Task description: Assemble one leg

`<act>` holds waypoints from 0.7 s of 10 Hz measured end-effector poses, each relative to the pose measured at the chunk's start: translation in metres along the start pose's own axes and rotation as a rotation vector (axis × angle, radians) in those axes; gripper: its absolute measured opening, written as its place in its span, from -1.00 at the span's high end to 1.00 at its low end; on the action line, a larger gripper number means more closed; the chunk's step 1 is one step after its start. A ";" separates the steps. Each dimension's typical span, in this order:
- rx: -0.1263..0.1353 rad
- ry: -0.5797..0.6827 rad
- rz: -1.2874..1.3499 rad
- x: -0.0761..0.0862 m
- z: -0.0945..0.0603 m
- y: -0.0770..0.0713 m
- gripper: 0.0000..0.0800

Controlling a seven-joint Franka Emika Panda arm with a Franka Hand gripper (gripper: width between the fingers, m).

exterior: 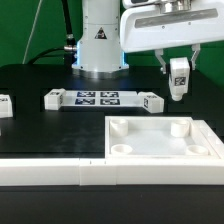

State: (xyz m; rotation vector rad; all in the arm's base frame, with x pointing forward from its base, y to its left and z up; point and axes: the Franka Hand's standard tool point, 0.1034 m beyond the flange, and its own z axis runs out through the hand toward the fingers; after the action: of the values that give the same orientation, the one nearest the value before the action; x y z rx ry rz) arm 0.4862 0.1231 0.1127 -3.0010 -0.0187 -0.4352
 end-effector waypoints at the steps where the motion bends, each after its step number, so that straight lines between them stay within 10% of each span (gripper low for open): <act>1: -0.009 0.035 -0.057 0.007 -0.001 0.009 0.27; 7: -0.016 0.058 -0.150 0.020 -0.005 0.015 0.27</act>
Offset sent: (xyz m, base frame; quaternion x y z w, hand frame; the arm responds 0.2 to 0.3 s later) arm 0.0000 0.0000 0.0000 0.0000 0.0000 0.0000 1.0000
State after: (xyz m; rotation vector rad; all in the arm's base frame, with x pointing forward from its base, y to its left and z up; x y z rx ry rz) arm 0.5043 0.1077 0.1215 -3.0130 -0.2382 -0.5402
